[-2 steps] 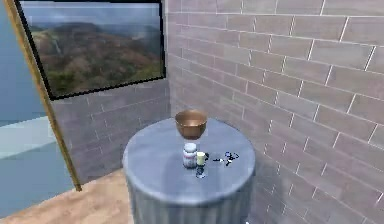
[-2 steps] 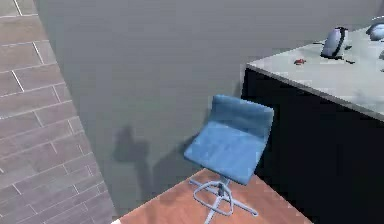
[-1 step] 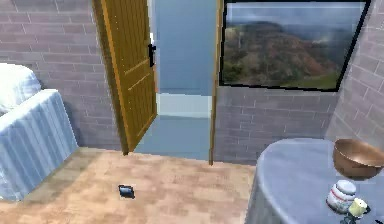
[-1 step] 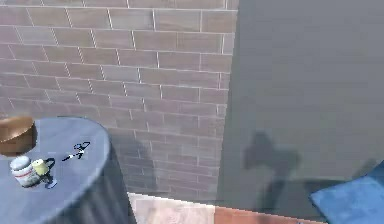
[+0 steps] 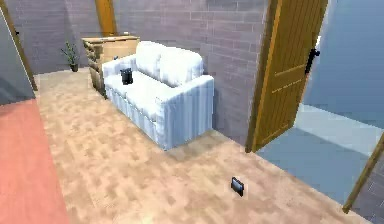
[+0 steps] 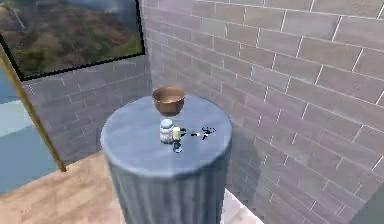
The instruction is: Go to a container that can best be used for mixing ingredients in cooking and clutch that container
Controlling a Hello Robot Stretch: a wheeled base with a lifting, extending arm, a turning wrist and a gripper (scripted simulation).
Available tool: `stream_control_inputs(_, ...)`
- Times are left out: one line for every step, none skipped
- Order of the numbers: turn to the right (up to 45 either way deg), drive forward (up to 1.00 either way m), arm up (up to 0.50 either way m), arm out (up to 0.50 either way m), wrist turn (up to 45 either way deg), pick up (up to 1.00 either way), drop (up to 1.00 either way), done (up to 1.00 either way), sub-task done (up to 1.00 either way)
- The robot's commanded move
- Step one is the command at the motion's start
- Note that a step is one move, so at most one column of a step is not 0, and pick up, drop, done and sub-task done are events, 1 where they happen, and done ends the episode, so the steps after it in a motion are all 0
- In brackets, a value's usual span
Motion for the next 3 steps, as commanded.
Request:
stream_control_inputs(45.0,0.0,0.0,0.0,0.0,0.0,0.0,0.0,0.0)
stream_control_inputs(21.0,0.0,0.0,0.0,0.0,0.0,0.0,0.0,0.0)
stream_control_inputs(0.0,0.35,0.0,0.0,0.0,0.0,0.0,0.0,0.0)
